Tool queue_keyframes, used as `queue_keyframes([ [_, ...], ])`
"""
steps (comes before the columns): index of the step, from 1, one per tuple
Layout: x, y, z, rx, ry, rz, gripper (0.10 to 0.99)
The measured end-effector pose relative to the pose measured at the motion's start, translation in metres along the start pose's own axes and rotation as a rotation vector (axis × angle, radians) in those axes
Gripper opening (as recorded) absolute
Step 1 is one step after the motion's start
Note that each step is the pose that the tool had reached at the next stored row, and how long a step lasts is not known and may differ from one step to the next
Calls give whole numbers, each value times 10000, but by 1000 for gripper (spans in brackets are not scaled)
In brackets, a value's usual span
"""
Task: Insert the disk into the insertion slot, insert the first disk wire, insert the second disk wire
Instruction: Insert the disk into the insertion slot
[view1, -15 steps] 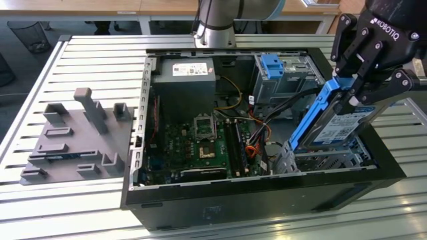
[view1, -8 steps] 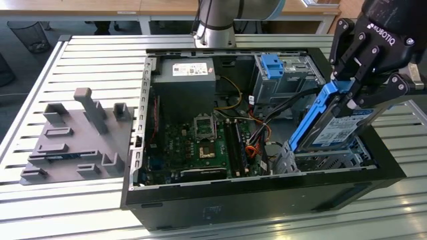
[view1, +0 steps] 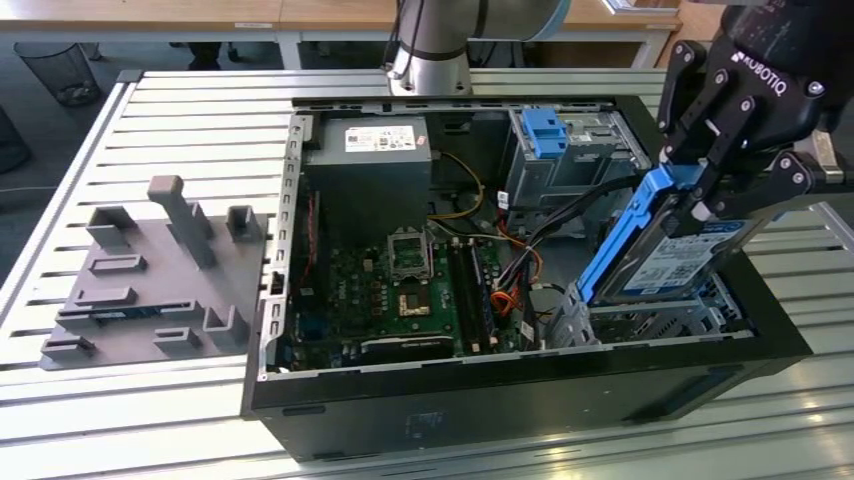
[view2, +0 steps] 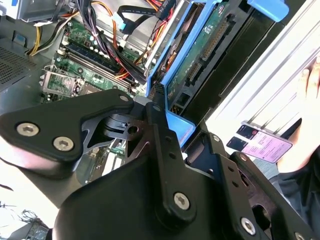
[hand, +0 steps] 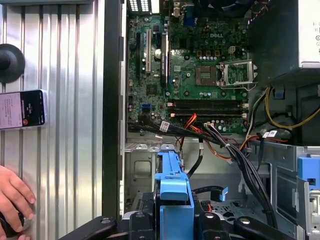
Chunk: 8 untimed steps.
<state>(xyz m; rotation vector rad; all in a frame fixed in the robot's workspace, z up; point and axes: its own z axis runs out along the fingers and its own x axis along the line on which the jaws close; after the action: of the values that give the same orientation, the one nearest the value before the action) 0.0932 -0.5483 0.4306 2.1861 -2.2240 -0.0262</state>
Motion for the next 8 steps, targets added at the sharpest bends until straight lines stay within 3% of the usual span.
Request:
queue_keyframes([
  [8,0,-1,20,0,0,0,365],
])
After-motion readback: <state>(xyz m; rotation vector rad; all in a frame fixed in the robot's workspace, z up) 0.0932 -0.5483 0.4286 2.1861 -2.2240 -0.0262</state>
